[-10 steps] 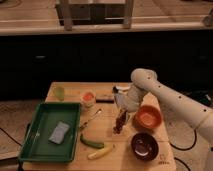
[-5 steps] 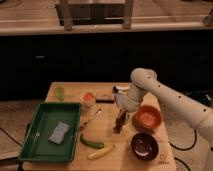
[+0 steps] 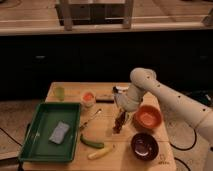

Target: Place grapes in table surface

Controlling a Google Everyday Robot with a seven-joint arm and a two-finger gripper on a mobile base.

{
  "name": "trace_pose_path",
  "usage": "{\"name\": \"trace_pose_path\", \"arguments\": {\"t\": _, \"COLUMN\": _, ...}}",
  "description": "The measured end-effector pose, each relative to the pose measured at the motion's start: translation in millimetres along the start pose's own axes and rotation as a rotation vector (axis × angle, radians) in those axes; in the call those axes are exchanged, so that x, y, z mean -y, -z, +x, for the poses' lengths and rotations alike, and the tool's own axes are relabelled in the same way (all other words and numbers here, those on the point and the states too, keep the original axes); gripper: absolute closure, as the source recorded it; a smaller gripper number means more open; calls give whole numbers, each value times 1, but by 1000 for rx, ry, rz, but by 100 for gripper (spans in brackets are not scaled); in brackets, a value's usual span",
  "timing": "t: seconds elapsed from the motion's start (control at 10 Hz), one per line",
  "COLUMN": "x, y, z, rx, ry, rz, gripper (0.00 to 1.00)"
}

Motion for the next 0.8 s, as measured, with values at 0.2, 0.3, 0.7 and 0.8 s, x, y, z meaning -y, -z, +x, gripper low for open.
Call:
{"name": "trace_pose_path", "arguments": {"t": 0.2, "x": 2, "y": -5, "z": 0, "rx": 0, "ry": 13, "rz": -7, "gripper": 100}}
{"name": "trace_pose_path", "arguments": {"t": 0.3, "x": 4, "y": -7, "z": -1, "rx": 0, "ry": 18, "rz": -10, "gripper": 100}}
{"name": "trace_pose_path", "arguments": {"t": 0.7, "x": 14, "y": -28, "z": 2, "rx": -17, "ry": 42, "rz": -32, "gripper": 100}}
{"name": "trace_pose_path", "arguments": {"t": 0.8, "x": 17, "y": -35, "z": 7, "rx": -21, "ry": 42, "rz": -30, "gripper": 100}}
